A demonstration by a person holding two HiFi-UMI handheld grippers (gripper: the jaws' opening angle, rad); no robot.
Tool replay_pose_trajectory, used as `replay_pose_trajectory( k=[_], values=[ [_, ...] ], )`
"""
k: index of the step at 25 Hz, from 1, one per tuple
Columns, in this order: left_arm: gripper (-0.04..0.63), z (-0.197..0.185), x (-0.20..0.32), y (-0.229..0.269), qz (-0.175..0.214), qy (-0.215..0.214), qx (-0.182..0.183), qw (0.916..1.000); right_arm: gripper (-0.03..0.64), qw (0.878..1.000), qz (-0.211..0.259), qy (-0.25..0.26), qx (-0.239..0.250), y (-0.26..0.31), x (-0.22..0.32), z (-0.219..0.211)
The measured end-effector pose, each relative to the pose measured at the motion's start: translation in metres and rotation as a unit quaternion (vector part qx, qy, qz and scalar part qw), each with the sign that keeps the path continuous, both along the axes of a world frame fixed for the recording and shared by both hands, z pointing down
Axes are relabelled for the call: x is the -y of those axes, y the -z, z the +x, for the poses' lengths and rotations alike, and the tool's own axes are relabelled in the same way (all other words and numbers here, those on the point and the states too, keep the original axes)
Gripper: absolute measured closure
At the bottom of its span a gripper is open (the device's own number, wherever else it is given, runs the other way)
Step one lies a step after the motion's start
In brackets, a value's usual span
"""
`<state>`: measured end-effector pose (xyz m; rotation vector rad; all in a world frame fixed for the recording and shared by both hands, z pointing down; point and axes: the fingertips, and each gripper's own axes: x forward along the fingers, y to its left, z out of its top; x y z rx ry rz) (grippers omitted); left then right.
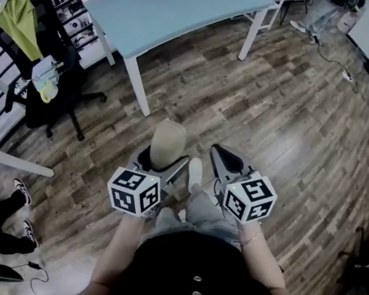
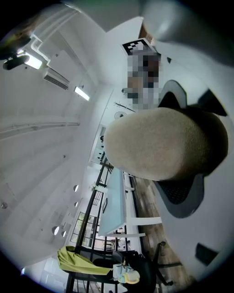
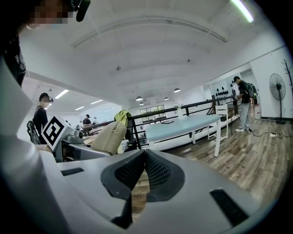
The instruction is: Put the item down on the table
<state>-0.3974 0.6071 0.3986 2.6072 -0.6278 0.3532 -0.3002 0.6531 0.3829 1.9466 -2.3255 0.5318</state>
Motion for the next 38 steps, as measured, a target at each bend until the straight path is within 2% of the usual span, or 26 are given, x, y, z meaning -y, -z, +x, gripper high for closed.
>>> replay_pose_trajectory(
  k=[7, 25, 29, 33, 38],
  values=[
    [0.186, 0.013, 0.039, -0.017, -0.018, 0.017, 0.006, 0.9997, 0.612, 1.000, -0.001, 0.022, 0.011, -0.005, 0.053, 0.016],
    [0.186, 0.105, 0.224, 0.013, 0.015, 0.068, -0.014, 0.9974, 0.612, 0.998, 0.006, 0.064, 0.015, 0.004, 0.235, 0.116],
    [0.186, 0.131, 0.247, 0.013, 0.017, 0.071, -0.012, 0.9973, 0.612, 0.997, 0.002, 0.071, 0.000, -0.001, 0.254, 0.133],
    [0.186, 0.147, 0.259, 0.010, 0.013, 0.065, -0.011, 0.9977, 0.612, 0.997, -0.003, 0.077, 0.011, -0.006, 0.263, 0.139],
    [0.186, 0.158, 0.266, 0.000, 0.003, 0.054, 0.007, 0.9985, 0.612, 0.998, -0.004, 0.056, 0.021, -0.009, 0.269, 0.158]
  ],
)
